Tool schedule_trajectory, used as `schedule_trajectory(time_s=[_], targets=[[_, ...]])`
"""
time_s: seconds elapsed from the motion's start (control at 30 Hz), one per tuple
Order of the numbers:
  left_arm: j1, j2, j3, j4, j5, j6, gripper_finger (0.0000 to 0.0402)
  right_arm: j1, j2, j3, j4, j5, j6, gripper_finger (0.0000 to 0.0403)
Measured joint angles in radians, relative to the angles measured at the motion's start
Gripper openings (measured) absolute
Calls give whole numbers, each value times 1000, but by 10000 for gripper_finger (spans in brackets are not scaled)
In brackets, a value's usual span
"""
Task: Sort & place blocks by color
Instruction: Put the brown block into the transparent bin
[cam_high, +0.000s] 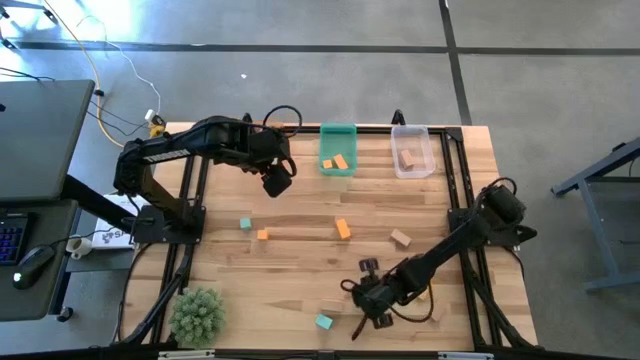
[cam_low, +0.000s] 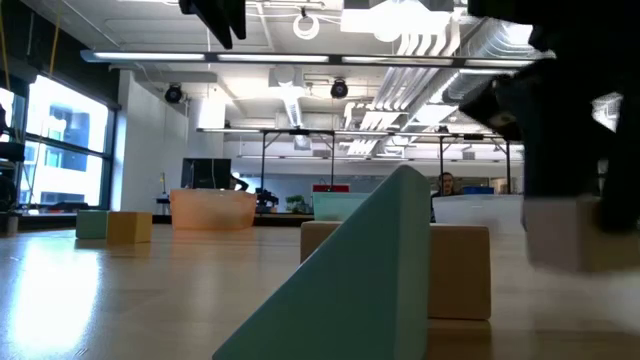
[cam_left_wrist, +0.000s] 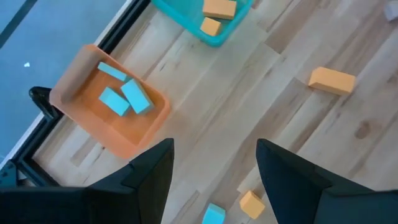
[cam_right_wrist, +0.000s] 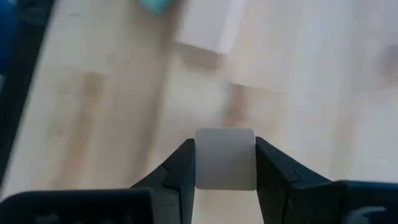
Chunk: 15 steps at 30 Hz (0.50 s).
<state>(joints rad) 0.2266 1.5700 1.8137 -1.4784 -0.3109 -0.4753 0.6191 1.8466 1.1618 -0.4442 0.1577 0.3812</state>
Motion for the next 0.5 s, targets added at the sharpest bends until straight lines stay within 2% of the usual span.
schedule_trajectory(time_s=[0.33, 0.5], targets=[[12, 0, 0, 0, -83, 52, 216, -73, -129, 0, -307, 149, 35, 101], [12, 0, 0, 0, -64, 65, 216, -136, -190, 0, -442, 236, 67, 101]])
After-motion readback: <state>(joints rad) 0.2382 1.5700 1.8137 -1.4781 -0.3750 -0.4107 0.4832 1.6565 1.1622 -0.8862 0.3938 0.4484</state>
